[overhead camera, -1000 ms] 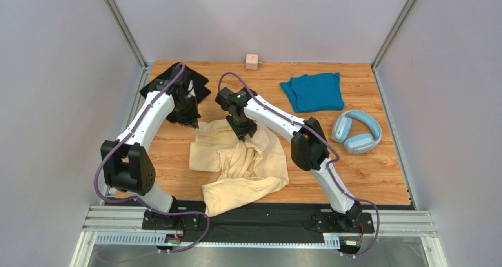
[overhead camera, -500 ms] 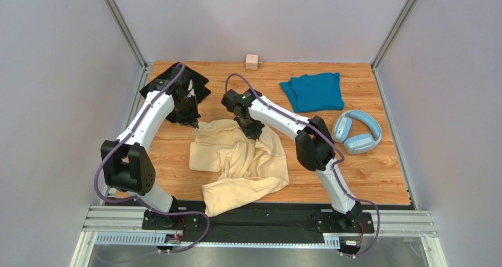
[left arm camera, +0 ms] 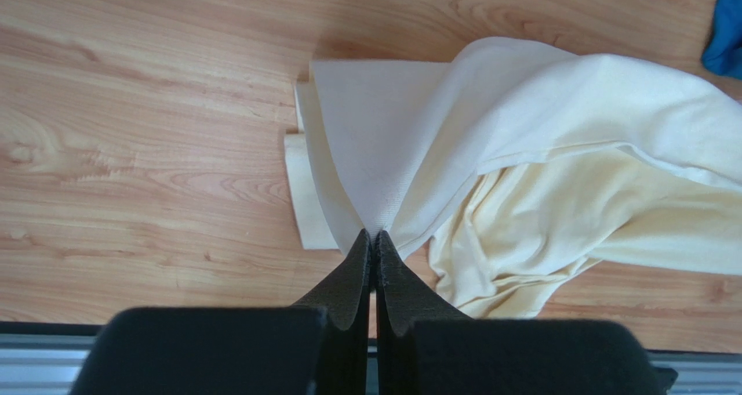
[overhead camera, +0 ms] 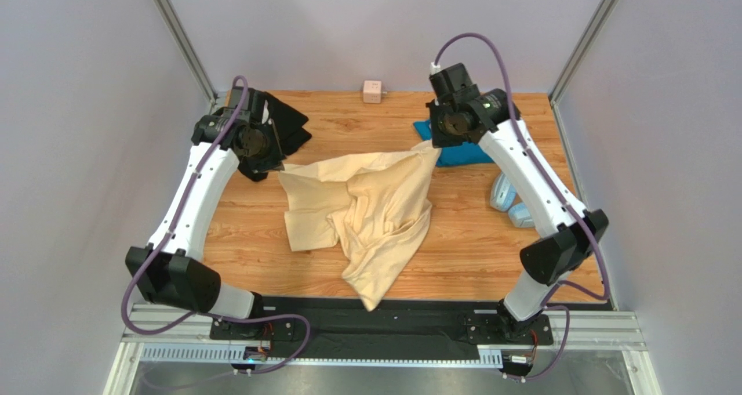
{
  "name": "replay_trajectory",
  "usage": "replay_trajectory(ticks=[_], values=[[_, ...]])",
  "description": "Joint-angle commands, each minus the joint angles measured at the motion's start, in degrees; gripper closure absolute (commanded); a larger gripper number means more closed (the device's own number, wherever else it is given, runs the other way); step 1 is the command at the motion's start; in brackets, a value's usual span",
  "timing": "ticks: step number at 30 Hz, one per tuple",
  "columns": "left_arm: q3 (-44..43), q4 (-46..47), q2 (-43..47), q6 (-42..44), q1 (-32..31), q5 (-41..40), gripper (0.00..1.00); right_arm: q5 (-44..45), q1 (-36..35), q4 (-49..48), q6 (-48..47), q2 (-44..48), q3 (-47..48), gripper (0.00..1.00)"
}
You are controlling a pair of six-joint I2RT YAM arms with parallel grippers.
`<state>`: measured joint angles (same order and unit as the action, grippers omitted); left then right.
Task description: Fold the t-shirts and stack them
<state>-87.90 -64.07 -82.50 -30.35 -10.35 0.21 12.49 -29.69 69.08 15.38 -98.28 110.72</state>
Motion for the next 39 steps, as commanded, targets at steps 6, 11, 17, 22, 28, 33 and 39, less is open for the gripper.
replay_trajectory(ticks=[6, 11, 17, 22, 28, 33, 39], values=[[-9.8, -5.8, 8.7, -1.4, 0.2, -8.8, 1.0, -3.8, 1.3, -4.4, -3.3, 12.5, 3.8, 1.0], [-10.8, -5.3, 13.9, -2.9, 0.2, -10.8, 1.0, -3.7, 1.4, -4.8, -3.0, 18.7, 3.8, 1.0], [-15.0, -9.1, 18.0, -3.8, 0.2, -15.0, 1.0, -4.1, 1.5, -5.1, -1.8, 23.5, 6.2, 1.0], [-24.8, -13.4, 18.2, -4.1, 0.2, -17.5, 1.0, -4.1, 1.4, -5.5, -2.2, 26.6, 9.9, 1.0], [-37.4, -18.8, 14.2, -4.5, 0.2, -17.3, 1.0, -6.8, 1.4, -4.6, -3.7, 26.0, 15.8, 1.0], [-40.5, -20.3, 13.7, -4.6, 0.2, -17.2, 1.0, -9.1, 1.3, -5.9, -3.3, 24.7, 19.2, 1.0], [-43.3, -21.4, 14.0, -4.5, 0.2, -18.2, 1.0, -8.5, 1.3, -7.3, -2.7, 23.6, 23.7, 1.0]])
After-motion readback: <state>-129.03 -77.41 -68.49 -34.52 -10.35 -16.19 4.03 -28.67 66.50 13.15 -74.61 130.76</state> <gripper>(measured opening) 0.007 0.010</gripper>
